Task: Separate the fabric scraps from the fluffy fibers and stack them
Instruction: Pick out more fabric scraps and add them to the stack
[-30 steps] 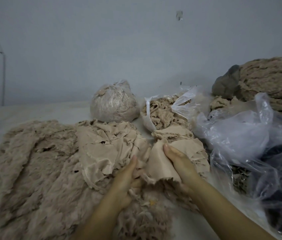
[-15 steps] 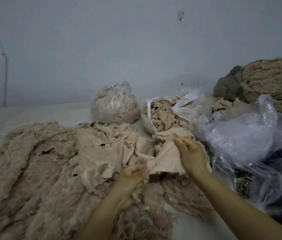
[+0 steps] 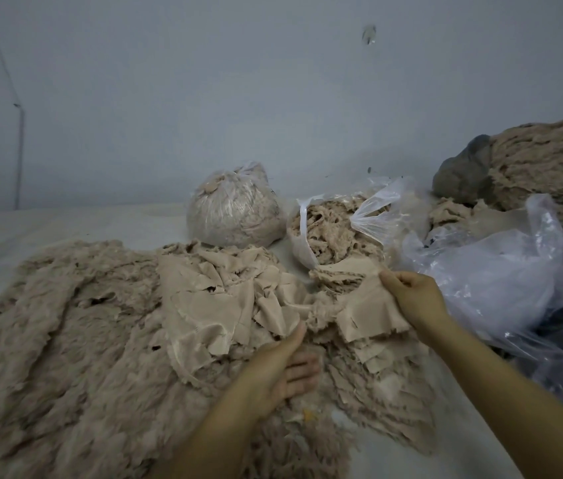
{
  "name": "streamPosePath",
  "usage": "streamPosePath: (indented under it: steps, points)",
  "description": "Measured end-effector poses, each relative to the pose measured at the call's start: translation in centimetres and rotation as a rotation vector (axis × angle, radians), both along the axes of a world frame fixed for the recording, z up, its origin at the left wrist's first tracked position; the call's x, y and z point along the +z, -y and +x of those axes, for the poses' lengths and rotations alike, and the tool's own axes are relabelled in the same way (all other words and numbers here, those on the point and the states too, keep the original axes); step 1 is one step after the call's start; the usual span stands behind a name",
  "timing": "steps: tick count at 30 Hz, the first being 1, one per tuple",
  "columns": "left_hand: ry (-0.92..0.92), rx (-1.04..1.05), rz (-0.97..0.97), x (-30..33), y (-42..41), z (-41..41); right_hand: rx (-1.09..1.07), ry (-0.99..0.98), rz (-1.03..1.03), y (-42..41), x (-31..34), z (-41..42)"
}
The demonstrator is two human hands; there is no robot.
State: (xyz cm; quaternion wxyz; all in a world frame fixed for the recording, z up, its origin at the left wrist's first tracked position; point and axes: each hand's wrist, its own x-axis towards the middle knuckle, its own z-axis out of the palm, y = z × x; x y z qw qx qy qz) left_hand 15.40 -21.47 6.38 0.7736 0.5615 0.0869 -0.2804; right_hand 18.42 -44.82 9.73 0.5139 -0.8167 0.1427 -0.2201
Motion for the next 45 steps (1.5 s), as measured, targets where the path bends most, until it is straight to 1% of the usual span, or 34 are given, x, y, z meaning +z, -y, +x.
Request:
streamPosePath:
  steps: [2,5,7,9,11,13,14,15,16,17,18,19,20,21,22,23,24,26,27,28,29,30,32,33,34,36,38,40,42,45]
  points:
    - [-0.072,0.144,-0.149,0.4,1.5,1.1,0.01,0.004,-0.001,-0.1,-0.1,-0.1]
    - [-0.149,0.354,-0.296,0.0,2.6,2.7,0.009,0.012,0.013,0.4,0.1,-0.2]
    - [-0.152,0.423,-0.417,0.1,2.3,3.0,0.004,0.015,-0.009,1.2,0.3,-0.2]
    - [-0.101,0.463,-0.522,0.2,1.5,2.8,-0.024,0.018,-0.065,1.9,0.4,-0.1]
    - [-0.027,0.5,-0.53,0.4,0.6,2.4,-0.054,-0.001,-0.152,2.5,0.4,0.0]
    - [0.025,0.505,-0.514,0.6,-0.5,1.7,-0.083,-0.07,-0.359,2.5,0.7,0.1]
    - [0.036,0.499,-0.53,0.6,-1.2,1.4,-0.091,-0.061,-0.448,2.0,0.9,0.0]
    - [0.045,0.497,-0.561,0.9,-1.8,0.9,-0.081,-0.008,-0.477,1.1,1.2,-0.3]
    - [0.046,0.492,-0.601,1.0,-2.4,0.6,-0.046,0.041,-0.449,-0.2,1.2,-0.9]
    - [0.029,0.485,-0.639,1.2,-3.0,0.4,0.02,0.047,-0.36,-2.0,0.9,-1.6]
    - [0.002,0.479,-0.677,1.3,-3.5,0.3,0.125,-0.026,-0.185,-4.2,0.2,-2.7]
    - [-0.021,0.461,-0.715,1.6,-3.8,0.0,0.242,-0.169,0.071,-6.6,-0.8,-4.0]
    - [-0.037,0.446,-0.739,1.8,-3.8,-0.3,0.343,-0.377,0.341,-8.9,-2.1,-5.2]
    - [-0.044,0.438,-0.742,2.0,-3.8,-0.7,0.431,-0.545,0.559,-10.8,-3.2,-6.2]
    - [-0.043,0.434,-0.723,2.0,-3.6,-1.0,0.499,-0.649,0.734,-12.3,-4.2,-6.7]
    - [-0.047,0.436,-0.7,1.9,-3.3,-1.4,0.528,-0.672,0.904,-13.4,-4.8,-6.9]
    - [-0.046,0.44,-0.663,1.6,-3.1,-1.8,0.513,-0.628,1.079,-14.1,-5.1,-6.8]
    - [-0.042,0.448,-0.567,0.8,-3.1,-2.4,0.417,-0.399,1.407,-14.7,-4.6,-6.3]
    - [-0.039,0.445,-0.536,0.5,-3.3,-2.7,0.362,-0.281,1.521,-14.8,-4.0,-6.1]
    - [-0.045,0.434,-0.522,0.2,-3.6,-2.8,0.318,-0.185,1.58,-14.6,-3.3,-5.9]
    - [-0.061,0.423,-0.513,0.0,-4.0,-3.0,0.29,-0.123,1.572,-14.4,-2.9,-6.0]
    - [-0.081,0.412,-0.502,-0.1,-4.3,-3.0,0.265,-0.1,1.512,-14.2,-2.7,-6.1]
    - [-0.112,0.393,-0.462,-0.6,-5.0,-2.8,0.249,-0.093,1.383,-14.1,-2.3,-6.9]
    - [-0.123,0.371,-0.425,-0.7,-5.2,-2.6,0.263,-0.089,1.353,-14.0,-2.1,-7.3]
    - [-0.13,0.329,-0.386,-0.8,-5.2,-2.6,0.288,-0.079,1.335,-14.0,-2.0,-7.8]
    - [-0.116,0.175,-0.309,-0.5,-4.6,-2.8,0.369,-0.075,1.294,-14.2,-2.1,-8.7]
    - [-0.079,0.057,-0.219,-0.1,-3.5,-3.2,0.45,-0.128,1.232,-14.8,-2.3,-9.8]
    - [-0.043,0.067,-0.08,0.3,-2.7,-2.9,0.468,-0.19,1.176,-15.4,-3.0,-10.7]
    - [0.005,0.148,0.034,0.9,-2.6,-2.3,0.457,-0.239,1.152,-15.4,-3.6,-11.5]
    - [0.083,0.264,0.01,1.2,-2.5,-1.4,0.443,-0.282,1.202,-14.0,-4.1,-11.7]
